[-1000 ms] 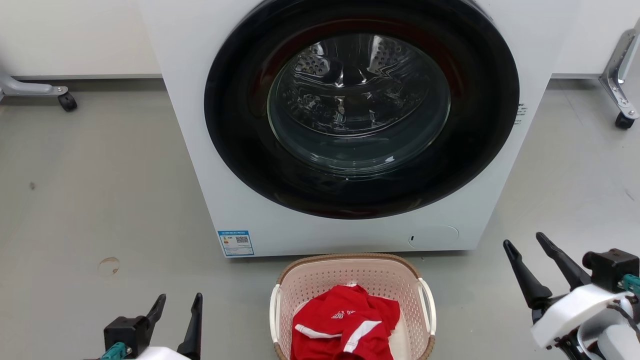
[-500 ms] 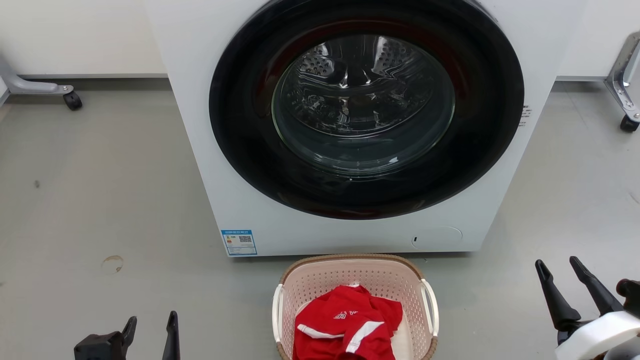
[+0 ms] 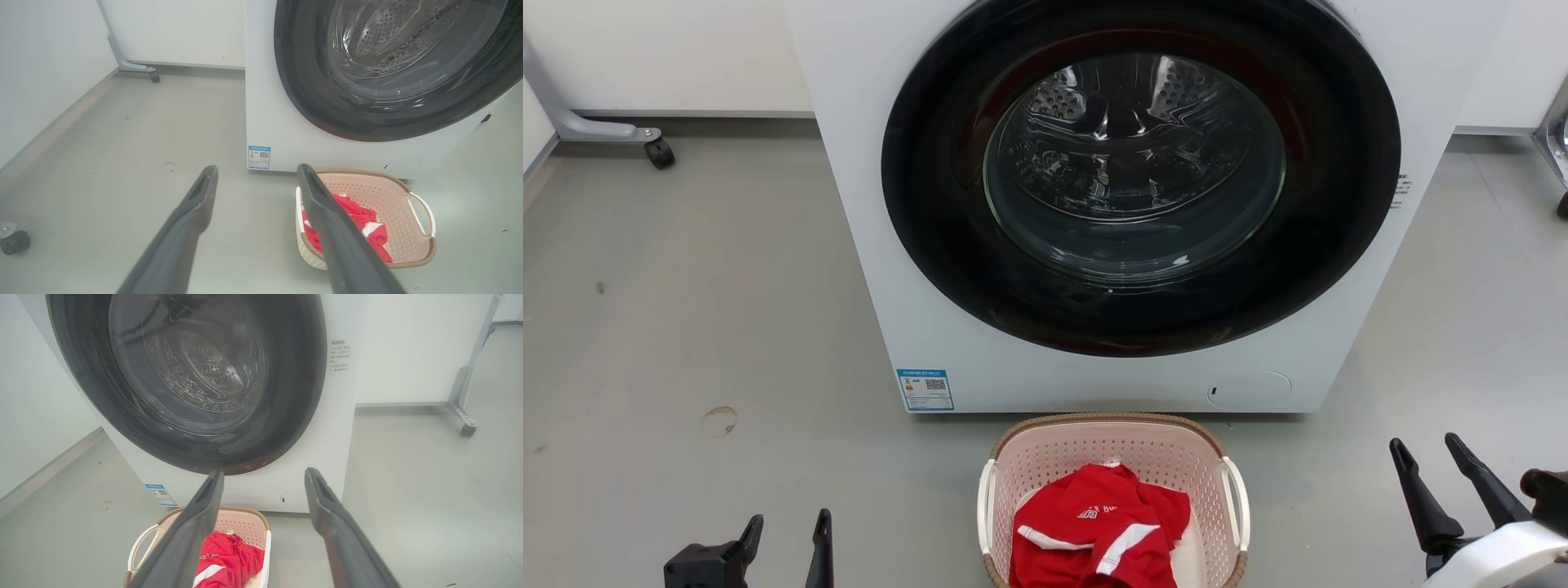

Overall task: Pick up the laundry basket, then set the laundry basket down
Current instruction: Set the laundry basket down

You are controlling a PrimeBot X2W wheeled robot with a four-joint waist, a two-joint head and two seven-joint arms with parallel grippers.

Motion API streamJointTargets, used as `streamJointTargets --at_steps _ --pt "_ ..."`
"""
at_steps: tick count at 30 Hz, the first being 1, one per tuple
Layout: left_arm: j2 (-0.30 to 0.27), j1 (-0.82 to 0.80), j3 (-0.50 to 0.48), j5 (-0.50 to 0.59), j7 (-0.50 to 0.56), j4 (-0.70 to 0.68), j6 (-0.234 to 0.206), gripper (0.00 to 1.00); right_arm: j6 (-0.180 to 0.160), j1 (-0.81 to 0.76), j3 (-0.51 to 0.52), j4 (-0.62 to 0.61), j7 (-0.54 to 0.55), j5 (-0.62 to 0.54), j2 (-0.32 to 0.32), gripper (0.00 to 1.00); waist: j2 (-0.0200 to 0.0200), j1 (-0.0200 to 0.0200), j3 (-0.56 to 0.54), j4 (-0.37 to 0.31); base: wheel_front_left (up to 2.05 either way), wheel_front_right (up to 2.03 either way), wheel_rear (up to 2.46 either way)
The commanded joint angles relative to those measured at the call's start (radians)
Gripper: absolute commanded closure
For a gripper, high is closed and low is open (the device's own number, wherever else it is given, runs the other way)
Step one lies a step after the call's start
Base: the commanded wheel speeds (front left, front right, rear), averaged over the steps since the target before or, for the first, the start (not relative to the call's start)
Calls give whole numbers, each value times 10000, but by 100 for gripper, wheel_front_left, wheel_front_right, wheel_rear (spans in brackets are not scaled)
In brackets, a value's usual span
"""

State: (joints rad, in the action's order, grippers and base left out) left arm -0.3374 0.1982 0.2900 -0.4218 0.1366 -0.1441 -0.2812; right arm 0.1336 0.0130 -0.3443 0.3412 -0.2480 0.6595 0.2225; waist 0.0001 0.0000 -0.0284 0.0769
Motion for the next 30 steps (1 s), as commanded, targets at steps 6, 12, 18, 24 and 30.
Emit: streamJointTargets --at_steps 6,12,18,24,30 --pt "-162 -513 -274 146 97 -455 -120 0 -29 274 -55 -278 -101 -131 370 0 -1 0 -36 7 0 0 0" --pt "-178 -489 -254 128 129 -479 -162 0 -29 253 -11 -392 -76 -221 389 0 -1 0 -56 -3 0 0 0" --pt "-184 -470 -259 111 111 -495 -204 0 -29 203 70 -455 -24 -227 393 0 -1 0 -33 12 0 0 0" --pt "-170 -490 -227 78 100 -511 -217 0 -29 189 106 -521 -3 -294 410 0 -1 0 -5 15 0 0 0" --pt "-150 -517 -171 67 70 -522 -223 0 -29 161 129 -548 -5 -346 394 0 -1 0 -9 3 0 0 0"
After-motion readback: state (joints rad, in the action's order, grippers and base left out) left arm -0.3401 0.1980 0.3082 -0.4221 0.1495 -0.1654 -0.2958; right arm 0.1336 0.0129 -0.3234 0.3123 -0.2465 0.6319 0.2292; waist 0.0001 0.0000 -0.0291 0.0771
